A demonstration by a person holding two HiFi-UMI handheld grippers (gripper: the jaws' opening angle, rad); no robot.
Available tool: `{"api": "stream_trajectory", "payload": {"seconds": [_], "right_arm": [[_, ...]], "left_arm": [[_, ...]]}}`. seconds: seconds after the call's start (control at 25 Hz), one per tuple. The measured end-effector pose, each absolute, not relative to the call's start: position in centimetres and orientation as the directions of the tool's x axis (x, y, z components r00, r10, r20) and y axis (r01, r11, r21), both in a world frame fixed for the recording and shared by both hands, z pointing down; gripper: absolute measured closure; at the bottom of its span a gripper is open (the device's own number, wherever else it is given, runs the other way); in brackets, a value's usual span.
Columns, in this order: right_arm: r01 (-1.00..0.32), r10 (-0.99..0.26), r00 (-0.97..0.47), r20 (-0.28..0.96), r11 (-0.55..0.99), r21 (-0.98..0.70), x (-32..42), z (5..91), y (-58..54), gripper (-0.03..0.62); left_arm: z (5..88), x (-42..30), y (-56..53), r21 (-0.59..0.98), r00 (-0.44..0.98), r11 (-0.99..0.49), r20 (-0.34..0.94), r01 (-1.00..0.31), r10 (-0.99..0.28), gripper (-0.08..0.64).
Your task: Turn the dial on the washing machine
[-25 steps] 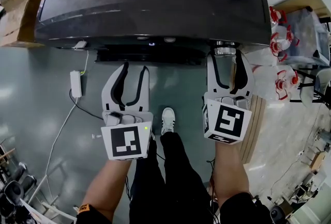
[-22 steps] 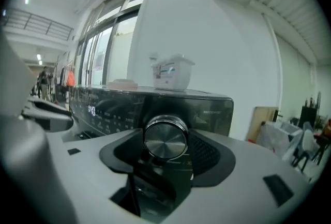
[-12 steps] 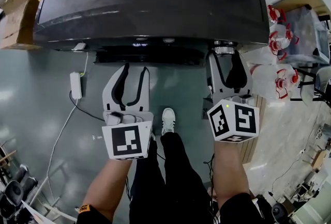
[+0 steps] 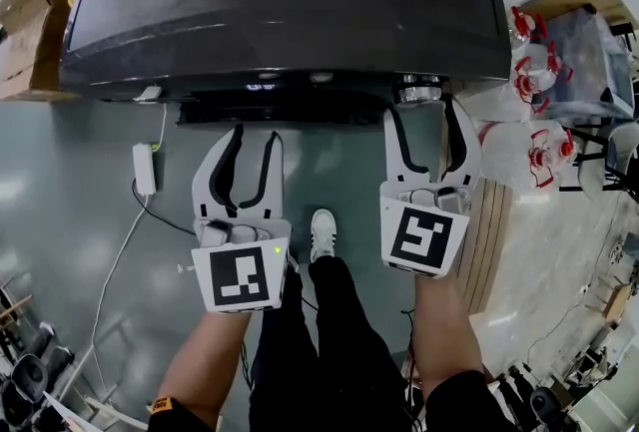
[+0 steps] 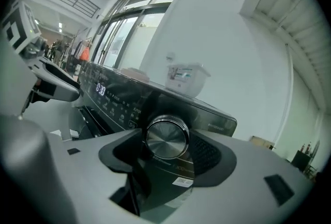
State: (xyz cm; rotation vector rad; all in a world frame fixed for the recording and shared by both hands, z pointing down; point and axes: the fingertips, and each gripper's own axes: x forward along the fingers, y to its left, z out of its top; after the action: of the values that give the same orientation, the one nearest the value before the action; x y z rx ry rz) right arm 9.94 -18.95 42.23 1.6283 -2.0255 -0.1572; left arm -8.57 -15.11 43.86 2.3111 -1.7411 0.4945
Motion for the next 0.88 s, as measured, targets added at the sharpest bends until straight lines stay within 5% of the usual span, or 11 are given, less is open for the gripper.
{"api": "stream_trajectory", "payload": {"seconds": [0.56, 0.72, 0.88], "right_arm": [[-0.972, -0.925, -0.222, 0.308, 0.187, -0.141, 11.4, 41.9, -19.3, 0.314], [-0.977, -0.923, -0.213, 0.322, 0.205, -0.058, 11.3, 41.9, -19.1, 0.311], [-0.94, -0.931, -0.193, 0.31, 0.266, 0.214, 10.2, 41.3, -18.7, 0.291]], "left_arm": [[43.9, -8.1, -14.5, -0.02, 0.252, -0.28, 0.381, -0.96, -0.89, 0.4], [43.4, -7.9, -14.7, -0.011, 0.255, -0.279, 0.374, -0.96, -0.892, 0.4], [42.6, -7.9, -14.8, -0.02, 0.261, -0.287, 0.362, -0.958, -0.895, 0.4]]}}
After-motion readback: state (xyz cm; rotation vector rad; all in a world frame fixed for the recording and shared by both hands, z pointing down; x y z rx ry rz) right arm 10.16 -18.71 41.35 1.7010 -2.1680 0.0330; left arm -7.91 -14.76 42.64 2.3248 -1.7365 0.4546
